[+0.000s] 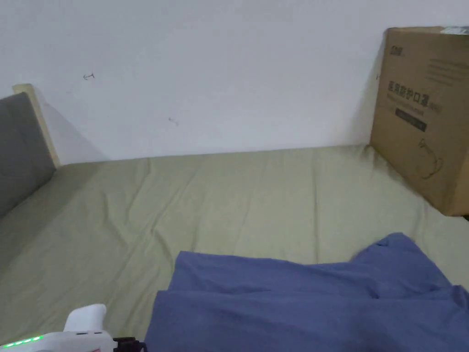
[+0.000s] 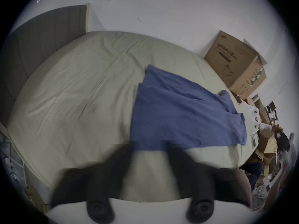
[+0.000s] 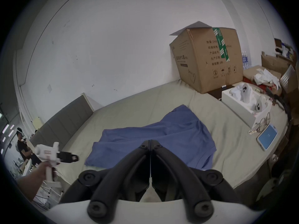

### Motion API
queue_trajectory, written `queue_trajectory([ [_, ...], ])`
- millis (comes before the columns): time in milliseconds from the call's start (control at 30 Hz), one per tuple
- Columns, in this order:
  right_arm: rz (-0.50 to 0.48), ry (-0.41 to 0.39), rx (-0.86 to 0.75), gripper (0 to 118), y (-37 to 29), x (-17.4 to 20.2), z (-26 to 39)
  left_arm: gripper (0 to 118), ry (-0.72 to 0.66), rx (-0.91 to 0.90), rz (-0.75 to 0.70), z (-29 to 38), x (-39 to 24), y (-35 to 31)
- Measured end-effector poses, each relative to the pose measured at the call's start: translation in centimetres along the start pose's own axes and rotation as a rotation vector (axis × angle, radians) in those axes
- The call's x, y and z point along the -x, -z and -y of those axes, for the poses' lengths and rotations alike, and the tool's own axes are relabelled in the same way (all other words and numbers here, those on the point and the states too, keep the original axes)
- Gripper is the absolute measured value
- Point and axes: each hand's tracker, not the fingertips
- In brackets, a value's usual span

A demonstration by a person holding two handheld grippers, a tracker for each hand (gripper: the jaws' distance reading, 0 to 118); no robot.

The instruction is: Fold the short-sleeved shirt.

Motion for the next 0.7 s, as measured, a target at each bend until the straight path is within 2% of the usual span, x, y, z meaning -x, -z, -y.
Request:
queue_trajectory([
  [33,-0.007,0.012,0.01,0,0.1,-0.2,0.0,102,0.009,0.017,-0.016,-0.5,0.2,1.4],
  [67,-0.008,0.017,0.022,0,0.2,-0.2,0.1,118,0.03,0.077,-0.041,-0.8,0.4,3.1],
  [100,-0.006,0.019,0.037,0,0.3,-0.2,0.3,111,0.065,0.025,-0.064,-1.5,0.6,4.3],
  [167,0.015,0.012,0.06,0,0.5,-0.4,0.5,112,0.077,0.054,-0.144,-0.8,1.1,6.1],
  [200,0.023,0.008,0.071,0,0.7,-0.4,0.6,112,0.097,0.086,-0.164,-0.7,1.2,7.5],
  [267,0.035,0.003,0.098,0,1.1,-0.6,0.8,113,0.126,0.265,-0.132,0.6,1.1,10.8],
  [300,0.045,0.003,0.112,0,1.5,-1.9,1.3,114,0.223,0.176,-0.194,1.6,0.2,10.8],
  [333,0.057,0.003,0.121,0,1.6,-2.0,1.4,113,0.262,0.082,-0.196,1.9,-0.7,9.8],
  [367,0.063,0.002,0.124,0,1.7,-2.2,1.5,110,0.228,0.119,-0.237,1.6,-1.2,9.6],
  [433,0.077,0.001,0.134,0,1.8,-2.7,2.1,87,0.246,0.094,-0.224,2.3,-1.9,8.6],
  [467,0.085,0.004,0.143,0,2.0,-3.1,2.2,68,0.294,0.07,-0.217,2.5,-2.9,8.0],
  [500,0.091,0.009,0.152,0,2.2,-3.5,2.4,37,0.331,0.063,-0.201,2.7,-3.8,7.1],
  [533,0.097,0.017,0.159,0,2.3,-3.8,2.5,13,0.352,0.068,-0.171,3.0,-4.7,6.4],
  [633,0.104,0.05,0.163,0,2.3,-4.8,2.7,10,0.337,0.157,-0.046,3.1,-6.7,6.4],
  [700,0.081,0.072,0.158,0,2.3,-5.3,2.4,10,0.343,0.158,-0.077,2.4,-6.8,6.0],
])
